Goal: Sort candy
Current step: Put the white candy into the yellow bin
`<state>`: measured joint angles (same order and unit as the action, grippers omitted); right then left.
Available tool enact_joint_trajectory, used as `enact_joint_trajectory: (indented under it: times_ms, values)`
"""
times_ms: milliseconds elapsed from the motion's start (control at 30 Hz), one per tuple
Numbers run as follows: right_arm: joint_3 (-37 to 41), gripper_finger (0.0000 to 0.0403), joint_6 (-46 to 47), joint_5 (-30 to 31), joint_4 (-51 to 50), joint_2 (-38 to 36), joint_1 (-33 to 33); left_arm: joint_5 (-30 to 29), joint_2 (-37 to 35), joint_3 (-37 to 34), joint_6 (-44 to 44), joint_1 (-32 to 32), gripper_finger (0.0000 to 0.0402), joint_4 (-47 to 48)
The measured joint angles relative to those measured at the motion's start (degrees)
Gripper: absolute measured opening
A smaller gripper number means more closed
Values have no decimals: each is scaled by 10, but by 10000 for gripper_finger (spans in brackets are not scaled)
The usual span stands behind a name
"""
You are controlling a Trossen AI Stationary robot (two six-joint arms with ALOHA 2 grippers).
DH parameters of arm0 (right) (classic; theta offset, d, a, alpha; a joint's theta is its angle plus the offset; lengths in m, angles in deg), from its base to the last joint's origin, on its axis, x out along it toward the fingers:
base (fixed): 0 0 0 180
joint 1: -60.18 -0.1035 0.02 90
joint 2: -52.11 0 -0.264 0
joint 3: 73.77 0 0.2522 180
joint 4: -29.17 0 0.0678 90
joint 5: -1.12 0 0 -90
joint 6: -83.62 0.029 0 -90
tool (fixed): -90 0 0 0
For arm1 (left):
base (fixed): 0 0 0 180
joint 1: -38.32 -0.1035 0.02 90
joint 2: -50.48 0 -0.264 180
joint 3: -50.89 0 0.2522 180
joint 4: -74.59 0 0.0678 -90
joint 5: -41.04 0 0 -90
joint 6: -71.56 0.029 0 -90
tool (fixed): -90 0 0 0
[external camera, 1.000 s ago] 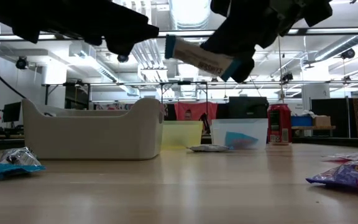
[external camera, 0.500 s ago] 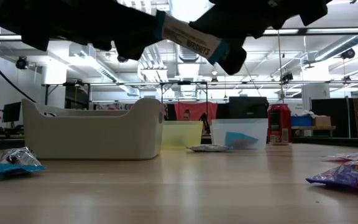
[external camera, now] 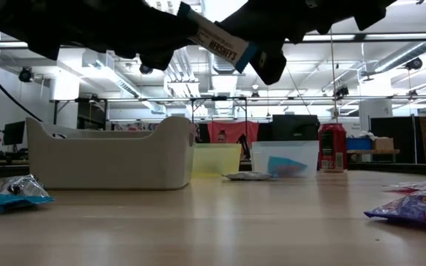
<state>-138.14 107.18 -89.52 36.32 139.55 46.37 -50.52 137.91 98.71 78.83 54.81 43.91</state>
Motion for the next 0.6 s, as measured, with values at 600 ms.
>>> enact_joint_trajectory:
  times_ms: [600]
  values:
    - [-5,145,-16,119,-17,-14,18,-61,-117,0,-7,-27,3,163]
